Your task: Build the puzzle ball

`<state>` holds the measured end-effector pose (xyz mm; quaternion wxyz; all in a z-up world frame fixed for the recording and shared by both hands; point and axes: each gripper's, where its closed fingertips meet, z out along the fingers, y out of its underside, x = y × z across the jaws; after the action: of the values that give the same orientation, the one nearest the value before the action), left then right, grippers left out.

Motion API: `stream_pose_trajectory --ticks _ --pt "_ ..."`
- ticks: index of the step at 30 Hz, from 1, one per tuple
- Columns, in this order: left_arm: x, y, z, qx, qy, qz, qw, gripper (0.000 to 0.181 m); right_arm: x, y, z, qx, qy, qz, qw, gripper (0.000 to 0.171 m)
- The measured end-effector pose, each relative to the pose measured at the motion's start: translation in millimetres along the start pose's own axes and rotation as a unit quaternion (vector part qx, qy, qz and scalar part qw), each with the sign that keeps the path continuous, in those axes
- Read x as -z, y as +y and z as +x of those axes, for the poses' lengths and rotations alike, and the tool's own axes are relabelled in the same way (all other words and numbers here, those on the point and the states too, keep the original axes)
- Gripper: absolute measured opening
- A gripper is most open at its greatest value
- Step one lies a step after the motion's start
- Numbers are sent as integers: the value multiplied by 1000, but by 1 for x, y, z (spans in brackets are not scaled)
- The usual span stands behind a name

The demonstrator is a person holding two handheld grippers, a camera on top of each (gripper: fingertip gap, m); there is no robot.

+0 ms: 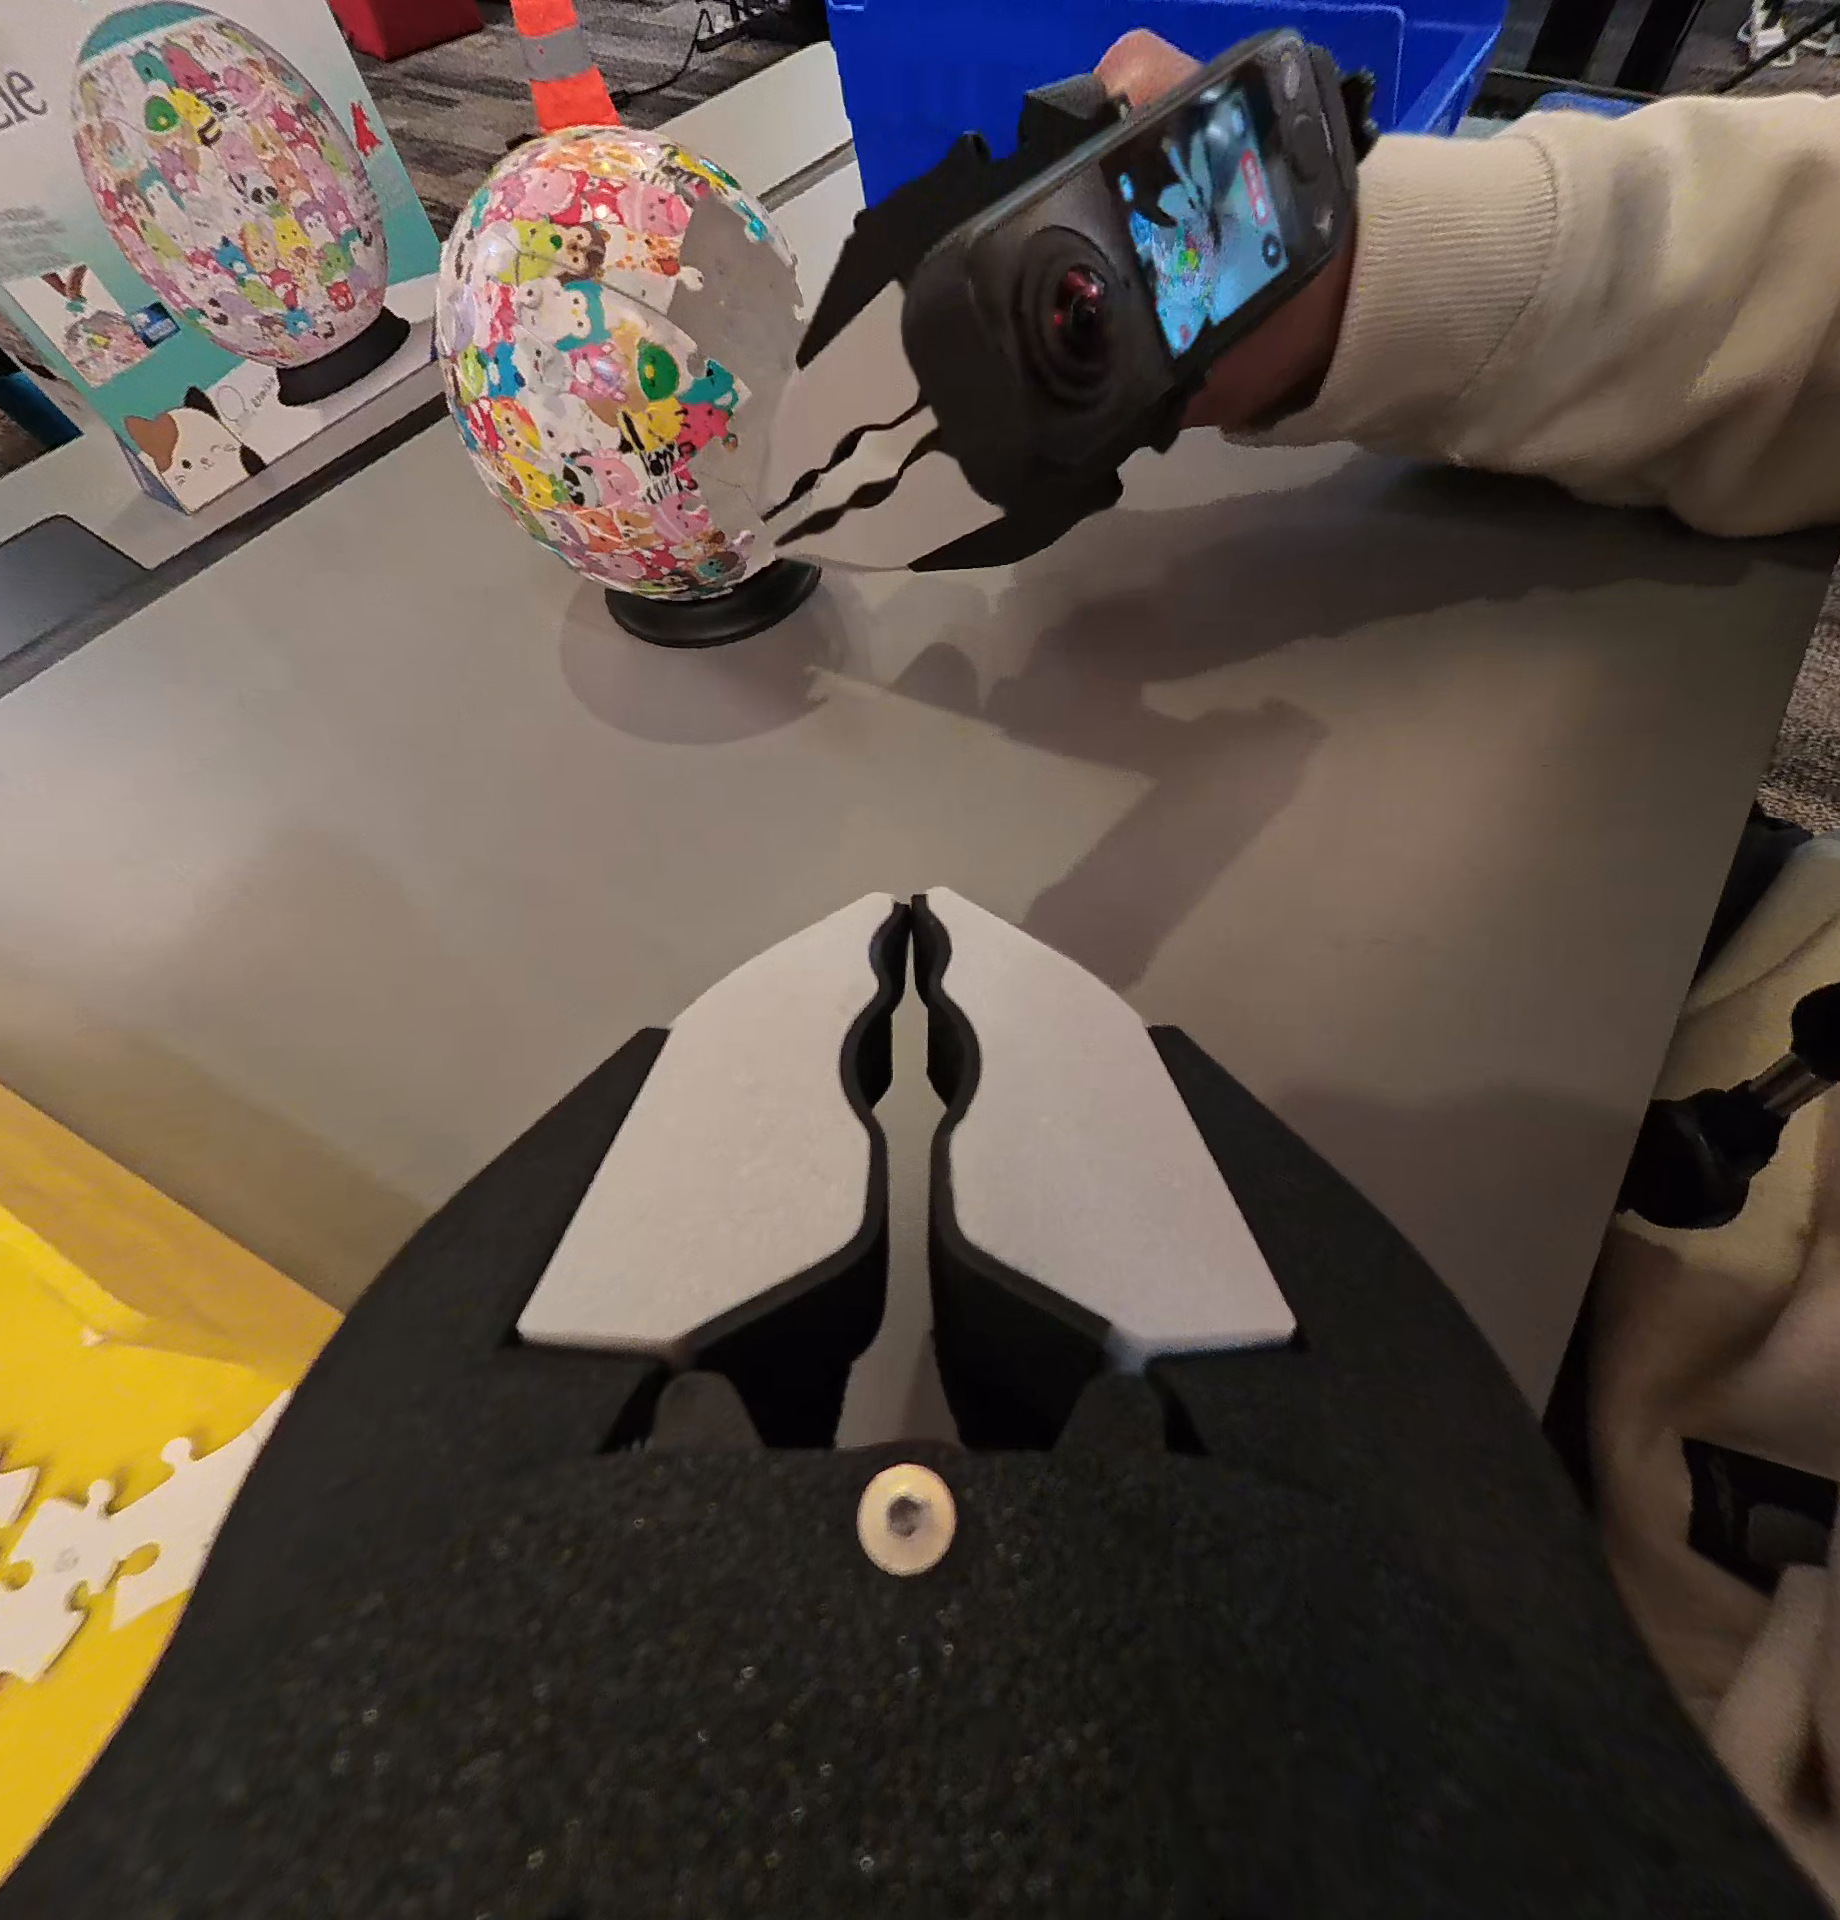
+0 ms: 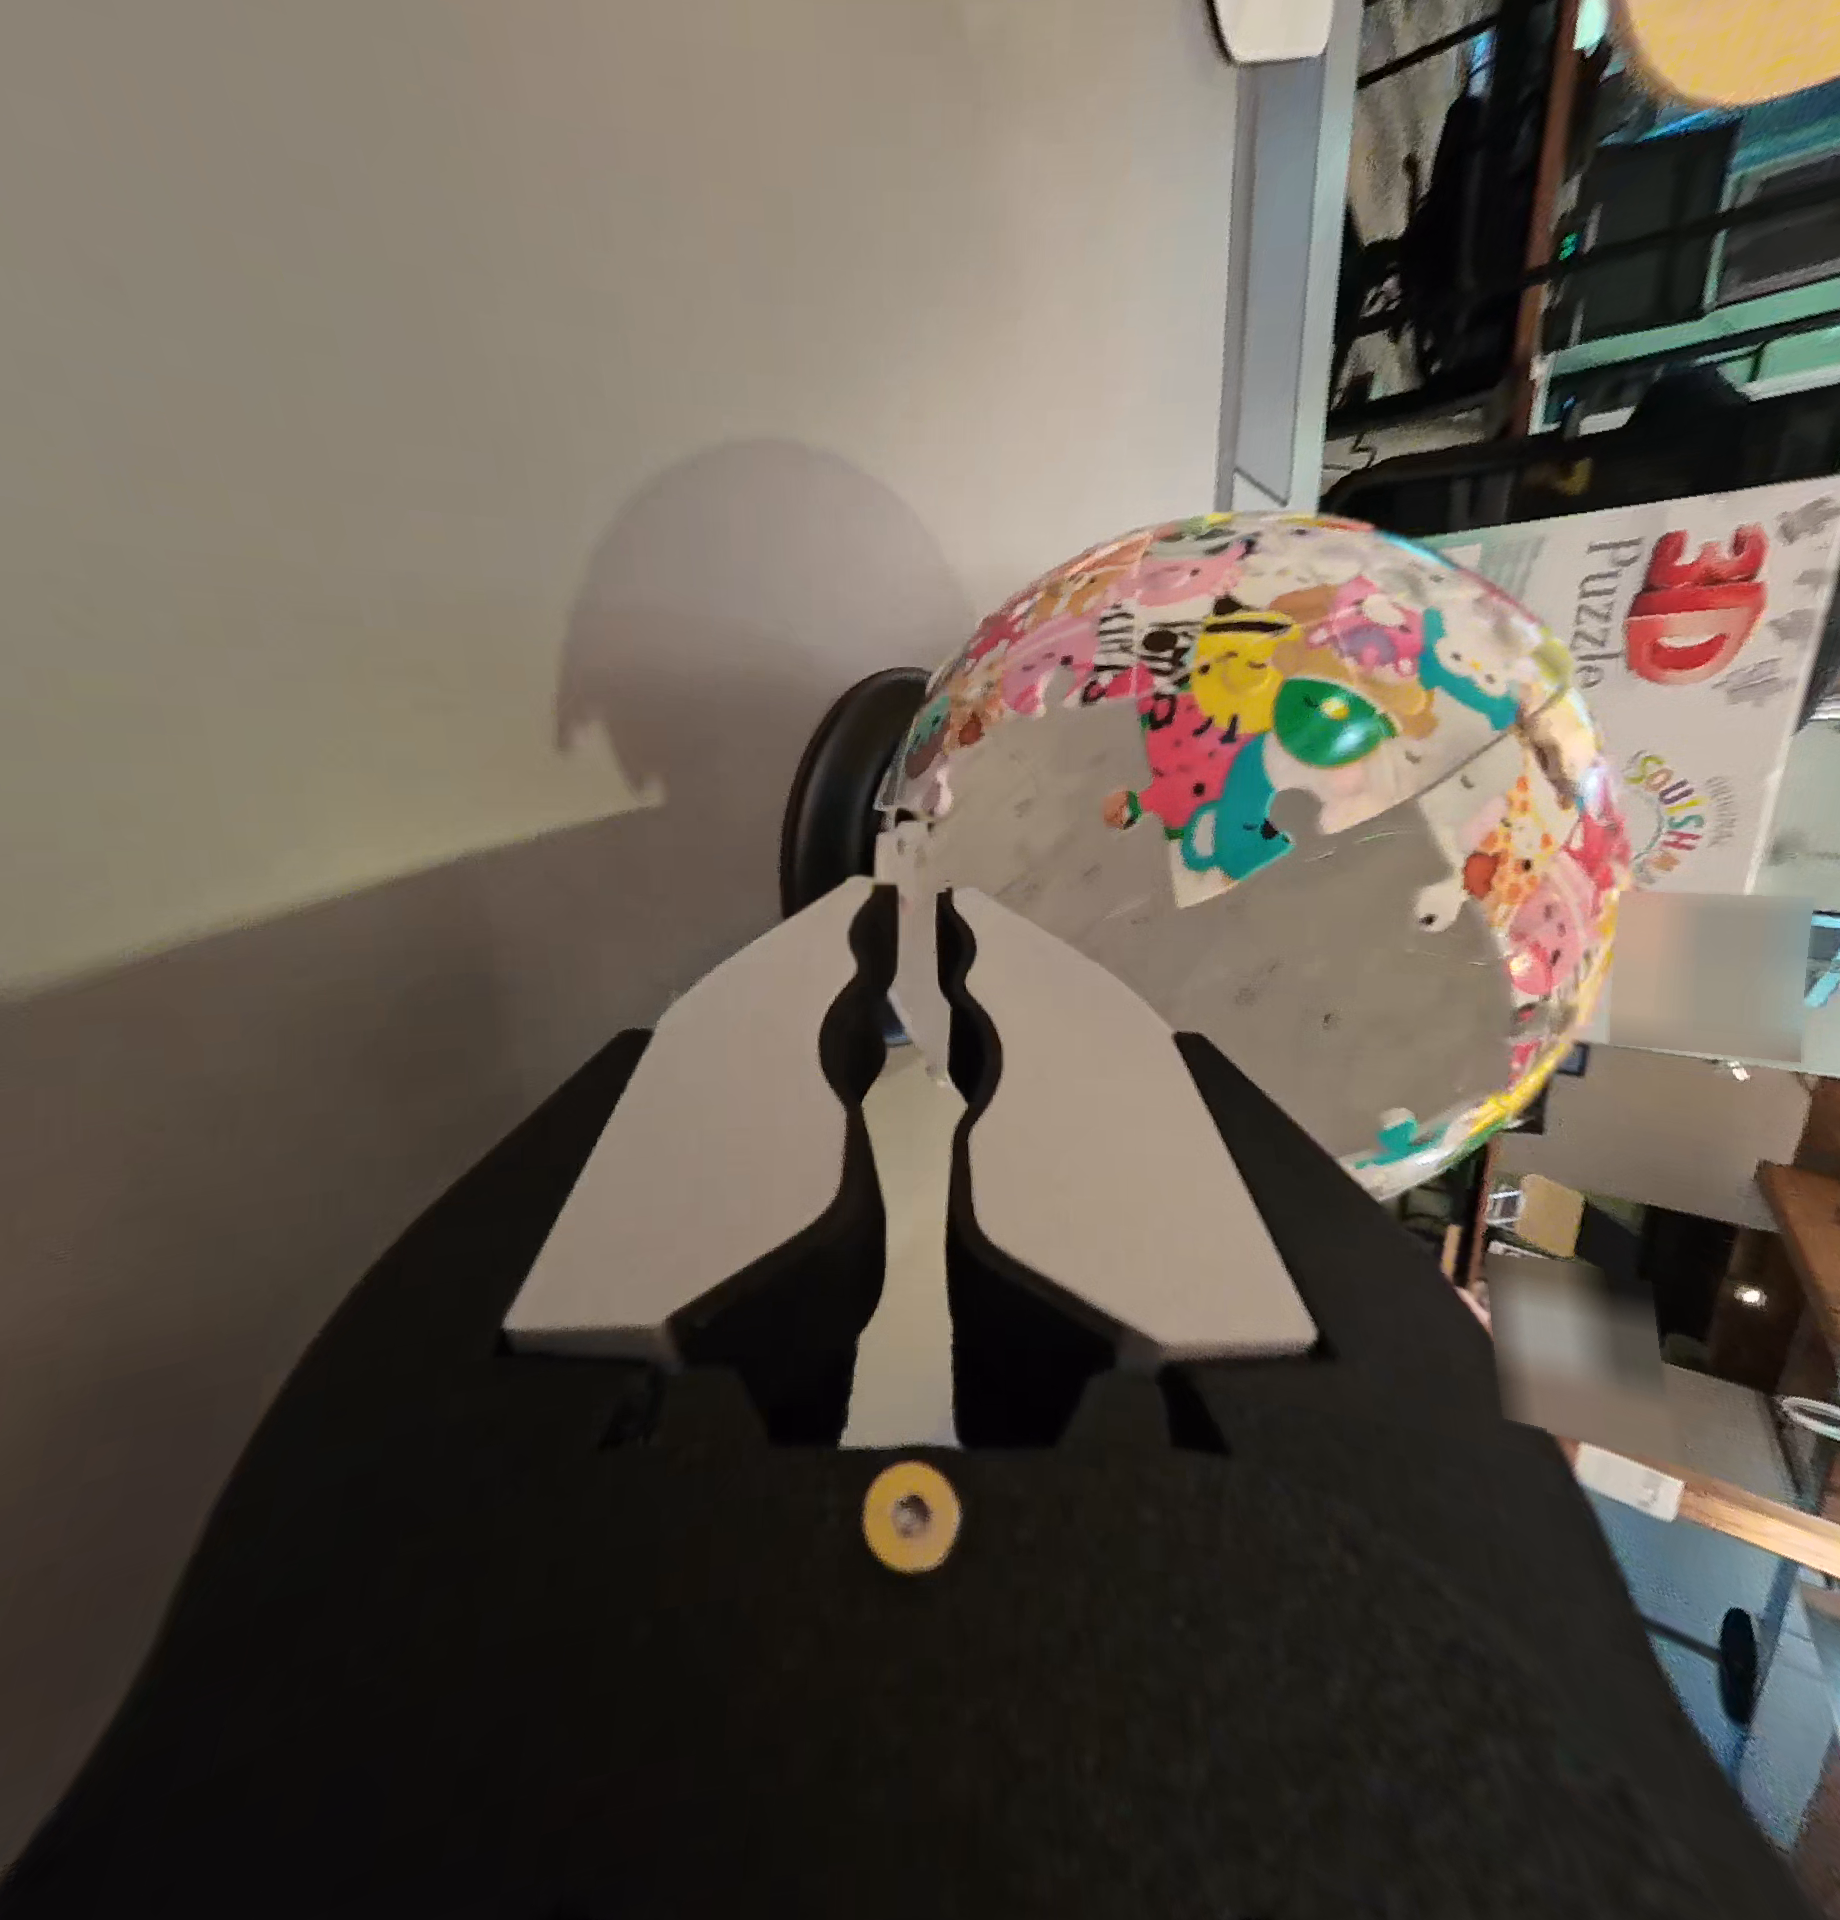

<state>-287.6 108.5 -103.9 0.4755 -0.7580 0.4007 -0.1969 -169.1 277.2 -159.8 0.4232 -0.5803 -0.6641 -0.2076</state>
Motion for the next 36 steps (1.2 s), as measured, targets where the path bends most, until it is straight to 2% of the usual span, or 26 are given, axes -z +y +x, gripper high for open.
stream_pose_trajectory --ticks 6,14,36 --pt "2 3 -1 -7 -5 -4 1000 0 -5 1 -3 -13 9 60 998 12" --pt "4 6 -3 -1 -1 -3 1000 0 -7 1 -4 -39 9 97 994 12" --pt "6 8 -5 2 -1 -2 1000 0 -14 3 -8 -37 1 98 995 4"
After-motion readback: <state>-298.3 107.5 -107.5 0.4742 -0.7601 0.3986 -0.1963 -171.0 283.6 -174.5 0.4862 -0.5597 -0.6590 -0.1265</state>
